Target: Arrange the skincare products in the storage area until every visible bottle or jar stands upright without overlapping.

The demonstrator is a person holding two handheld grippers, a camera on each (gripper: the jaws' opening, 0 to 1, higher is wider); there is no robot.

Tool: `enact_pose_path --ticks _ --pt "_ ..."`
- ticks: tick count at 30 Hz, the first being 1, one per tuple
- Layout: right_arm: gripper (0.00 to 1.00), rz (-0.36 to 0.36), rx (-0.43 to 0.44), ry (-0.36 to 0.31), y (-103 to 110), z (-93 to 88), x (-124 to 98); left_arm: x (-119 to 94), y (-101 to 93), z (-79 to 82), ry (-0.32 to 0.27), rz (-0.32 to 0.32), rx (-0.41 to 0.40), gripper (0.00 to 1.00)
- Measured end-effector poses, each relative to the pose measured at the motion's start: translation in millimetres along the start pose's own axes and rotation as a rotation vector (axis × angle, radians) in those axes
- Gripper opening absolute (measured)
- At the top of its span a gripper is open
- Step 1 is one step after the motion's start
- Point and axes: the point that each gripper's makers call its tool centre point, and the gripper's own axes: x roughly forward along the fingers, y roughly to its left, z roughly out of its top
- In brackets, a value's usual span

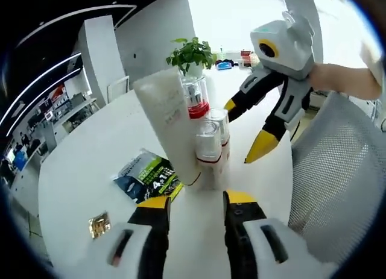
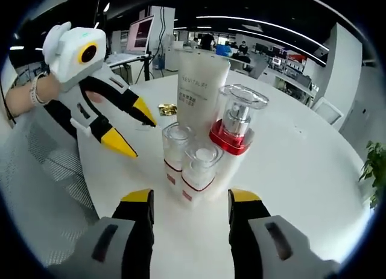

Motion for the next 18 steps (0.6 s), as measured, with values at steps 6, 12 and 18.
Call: enact_pose_path --ticks 6,12,18 --pt "0.59 -0.014 -0.009 -0.023 1 11.1 -7 -15 6.8 -5.5 0.019 0.012 -0.018 0.4" --pt "0.66 -0.029 -0.032 -0.034 3 20.9 -13 -32 11.5 -6.2 0.018 0.021 -0.051 0.45" --pt "0.7 -0.035 -0.038 -0.049 4 27.8 -20 -50 16.3 -6.7 0.025 0.036 -0.069 0.53"
